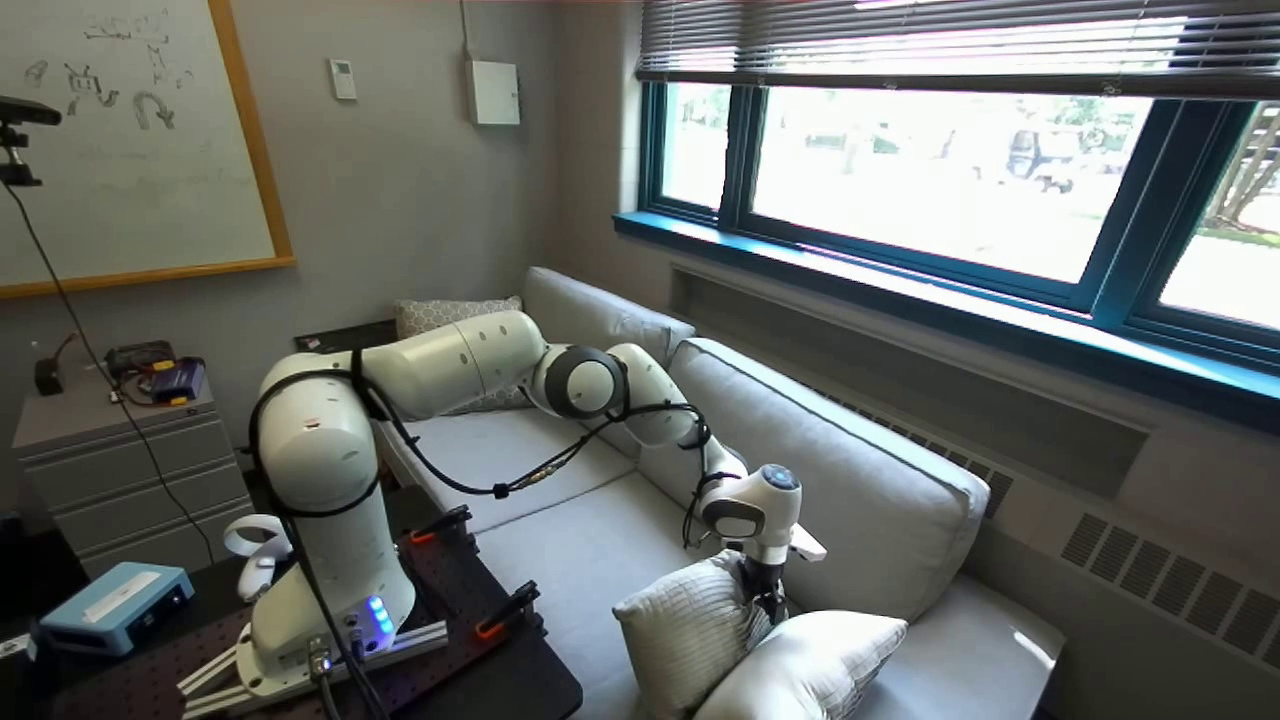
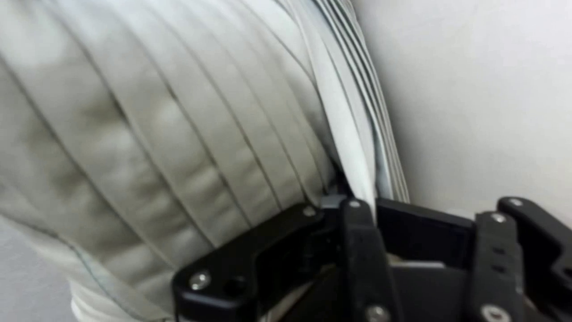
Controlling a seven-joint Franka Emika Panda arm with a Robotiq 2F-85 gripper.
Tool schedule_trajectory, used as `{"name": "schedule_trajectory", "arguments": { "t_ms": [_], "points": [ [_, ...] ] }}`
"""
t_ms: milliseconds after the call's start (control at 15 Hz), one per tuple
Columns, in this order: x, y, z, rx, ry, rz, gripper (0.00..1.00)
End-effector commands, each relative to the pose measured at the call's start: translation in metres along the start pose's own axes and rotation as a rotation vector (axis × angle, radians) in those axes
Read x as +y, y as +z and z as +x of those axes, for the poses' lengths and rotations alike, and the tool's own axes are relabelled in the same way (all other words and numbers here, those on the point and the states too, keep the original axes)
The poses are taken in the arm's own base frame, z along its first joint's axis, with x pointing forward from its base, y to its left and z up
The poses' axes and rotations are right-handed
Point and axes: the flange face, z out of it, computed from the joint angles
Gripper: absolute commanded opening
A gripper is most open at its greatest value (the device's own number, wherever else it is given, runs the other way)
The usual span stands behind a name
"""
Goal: Arrange the cushions on the couch
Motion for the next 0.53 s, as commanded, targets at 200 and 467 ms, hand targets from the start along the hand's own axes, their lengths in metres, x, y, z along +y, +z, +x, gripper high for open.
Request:
{"name": "schedule_trajectory", "arguments": {
  "t_ms": [200,467],
  "points": [
    [-0.021,-0.031,0.01,-0.003,0.065,0.087,0.02],
    [-0.039,-0.046,0.019,-0.029,0.137,0.128,0.02]
  ]
}}
